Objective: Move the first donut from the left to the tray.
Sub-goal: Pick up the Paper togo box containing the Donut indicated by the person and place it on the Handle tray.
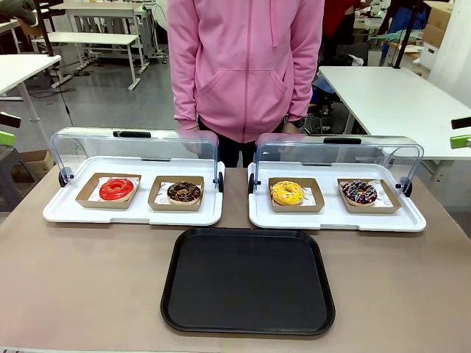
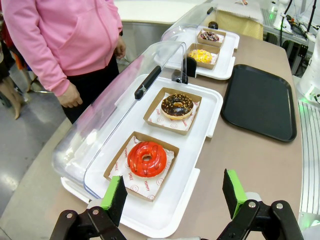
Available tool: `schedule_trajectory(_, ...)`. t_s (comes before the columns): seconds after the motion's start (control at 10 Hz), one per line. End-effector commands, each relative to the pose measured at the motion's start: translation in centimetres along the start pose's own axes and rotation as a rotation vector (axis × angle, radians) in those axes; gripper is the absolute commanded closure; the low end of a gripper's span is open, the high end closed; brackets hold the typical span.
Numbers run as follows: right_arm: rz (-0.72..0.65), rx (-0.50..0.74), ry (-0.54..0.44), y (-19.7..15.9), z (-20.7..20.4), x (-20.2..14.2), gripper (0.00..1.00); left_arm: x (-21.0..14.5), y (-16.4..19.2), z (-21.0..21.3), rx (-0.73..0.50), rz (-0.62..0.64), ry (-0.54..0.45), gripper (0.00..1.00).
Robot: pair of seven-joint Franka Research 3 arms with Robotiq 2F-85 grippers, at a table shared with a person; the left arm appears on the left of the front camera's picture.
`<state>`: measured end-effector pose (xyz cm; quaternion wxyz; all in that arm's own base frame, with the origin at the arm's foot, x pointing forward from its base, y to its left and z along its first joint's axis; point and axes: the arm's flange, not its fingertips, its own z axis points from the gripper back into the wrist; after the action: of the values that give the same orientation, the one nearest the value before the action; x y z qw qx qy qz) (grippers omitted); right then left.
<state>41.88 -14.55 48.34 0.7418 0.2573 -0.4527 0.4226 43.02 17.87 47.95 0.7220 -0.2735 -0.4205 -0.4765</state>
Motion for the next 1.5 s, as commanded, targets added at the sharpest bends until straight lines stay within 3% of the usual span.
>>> schedule_trajectory(0.0,0.011,-0.006,-0.028,-0.06,-0.19,0.09,0.00,0.13,-0.05,-0.04,-0.002,-0.010,-0.021,0.00)
schedule_trajectory(1.4,0.011,-0.006,-0.028,-0.06,-0.19,0.09,0.00,0.13,-0.05,-0.04,-0.002,-0.010,-0.021,0.00)
